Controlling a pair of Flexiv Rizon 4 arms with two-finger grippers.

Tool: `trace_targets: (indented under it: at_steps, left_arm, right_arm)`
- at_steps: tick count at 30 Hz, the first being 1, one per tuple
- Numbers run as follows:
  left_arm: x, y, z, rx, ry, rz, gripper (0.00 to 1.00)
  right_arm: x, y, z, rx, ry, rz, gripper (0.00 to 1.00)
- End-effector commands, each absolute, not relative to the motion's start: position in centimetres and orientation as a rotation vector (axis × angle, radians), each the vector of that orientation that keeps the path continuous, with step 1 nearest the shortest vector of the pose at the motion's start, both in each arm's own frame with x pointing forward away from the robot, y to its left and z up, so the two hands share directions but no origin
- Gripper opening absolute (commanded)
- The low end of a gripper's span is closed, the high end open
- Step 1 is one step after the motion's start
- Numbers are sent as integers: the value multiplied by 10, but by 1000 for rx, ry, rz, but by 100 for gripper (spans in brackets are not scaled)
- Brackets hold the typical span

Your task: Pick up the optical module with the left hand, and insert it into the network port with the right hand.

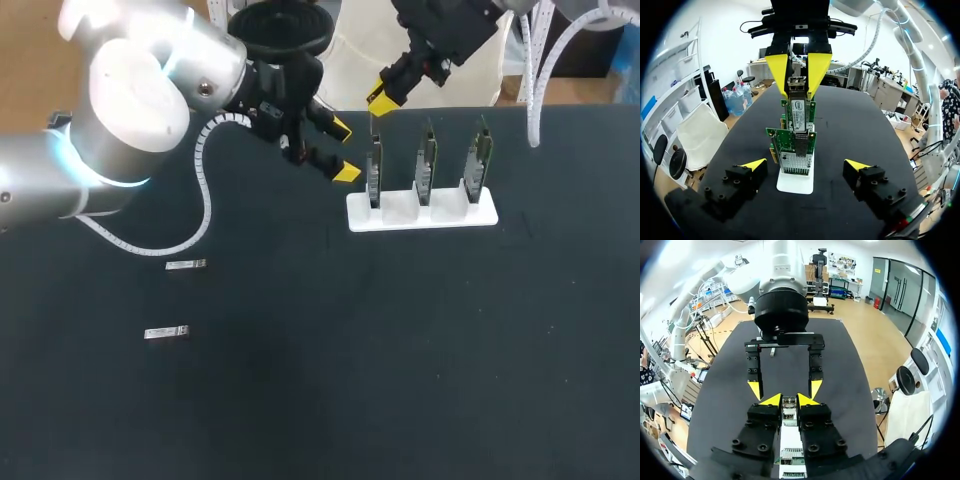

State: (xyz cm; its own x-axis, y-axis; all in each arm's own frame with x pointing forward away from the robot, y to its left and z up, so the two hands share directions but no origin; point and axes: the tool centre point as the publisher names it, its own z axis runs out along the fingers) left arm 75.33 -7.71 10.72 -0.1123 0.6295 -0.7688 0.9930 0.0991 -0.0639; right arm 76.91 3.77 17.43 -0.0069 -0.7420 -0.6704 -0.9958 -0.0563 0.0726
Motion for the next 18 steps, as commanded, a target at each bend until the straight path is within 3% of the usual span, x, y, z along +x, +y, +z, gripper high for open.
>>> trace_targets:
  at_steps: [1,18]
  left_arm:
    - [753,-78,107,1588,1811,-814,100]
    - [753,-78,107,1588,1811,-814,100]
  right_arm:
    - [760,36,175,-1827,1798,747,0]
    - [759,33,167,-1829,1820,722,0]
